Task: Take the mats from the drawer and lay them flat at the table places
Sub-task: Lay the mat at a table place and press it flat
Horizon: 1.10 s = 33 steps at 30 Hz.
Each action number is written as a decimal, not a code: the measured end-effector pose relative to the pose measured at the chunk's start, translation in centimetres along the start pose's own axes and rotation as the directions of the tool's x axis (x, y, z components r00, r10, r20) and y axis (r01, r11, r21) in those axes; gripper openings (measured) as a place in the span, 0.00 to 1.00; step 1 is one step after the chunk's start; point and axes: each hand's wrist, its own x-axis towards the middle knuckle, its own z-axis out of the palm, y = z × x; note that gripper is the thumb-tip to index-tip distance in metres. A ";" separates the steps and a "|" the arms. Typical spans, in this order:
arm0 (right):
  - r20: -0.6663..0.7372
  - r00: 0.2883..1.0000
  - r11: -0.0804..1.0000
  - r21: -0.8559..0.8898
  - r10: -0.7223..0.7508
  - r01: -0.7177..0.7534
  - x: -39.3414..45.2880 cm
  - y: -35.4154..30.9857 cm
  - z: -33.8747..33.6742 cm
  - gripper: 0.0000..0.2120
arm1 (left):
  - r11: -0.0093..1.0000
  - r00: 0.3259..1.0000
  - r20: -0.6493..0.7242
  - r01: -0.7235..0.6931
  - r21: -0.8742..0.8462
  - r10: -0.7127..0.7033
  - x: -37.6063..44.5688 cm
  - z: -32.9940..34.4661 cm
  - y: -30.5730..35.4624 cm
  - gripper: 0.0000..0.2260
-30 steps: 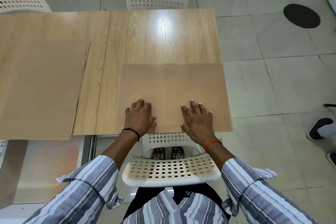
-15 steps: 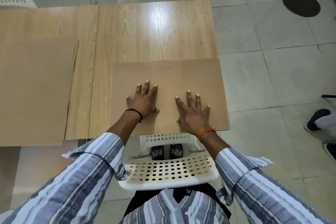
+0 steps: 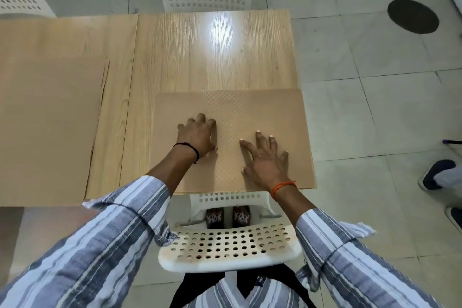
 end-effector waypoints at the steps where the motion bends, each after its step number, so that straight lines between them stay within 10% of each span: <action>1: -0.032 0.999 1.000 -0.027 -0.002 0.001 0.1 0.0 -0.3 0.33 | 0.999 0.999 -0.016 -0.028 0.021 0.029 0.7 -0.7 -0.1 0.34; 9: -0.289 0.952 0.994 0.022 -0.100 0.111 4.0 -0.4 -2.0 0.19 | 0.995 0.982 0.163 -0.099 -0.015 0.100 5.4 -2.0 -0.7 0.61; 24: -0.405 0.897 0.980 0.012 -0.178 0.200 14.3 -3.0 -0.2 0.32 | 0.998 0.978 0.209 0.033 -0.051 -0.022 6.8 -2.0 0.3 0.67; 33: -0.486 0.873 0.996 0.085 0.050 -0.010 14.5 4.5 -1.2 0.35 | 0.997 0.971 0.236 0.053 -0.054 -0.039 6.4 -2.7 0.6 0.66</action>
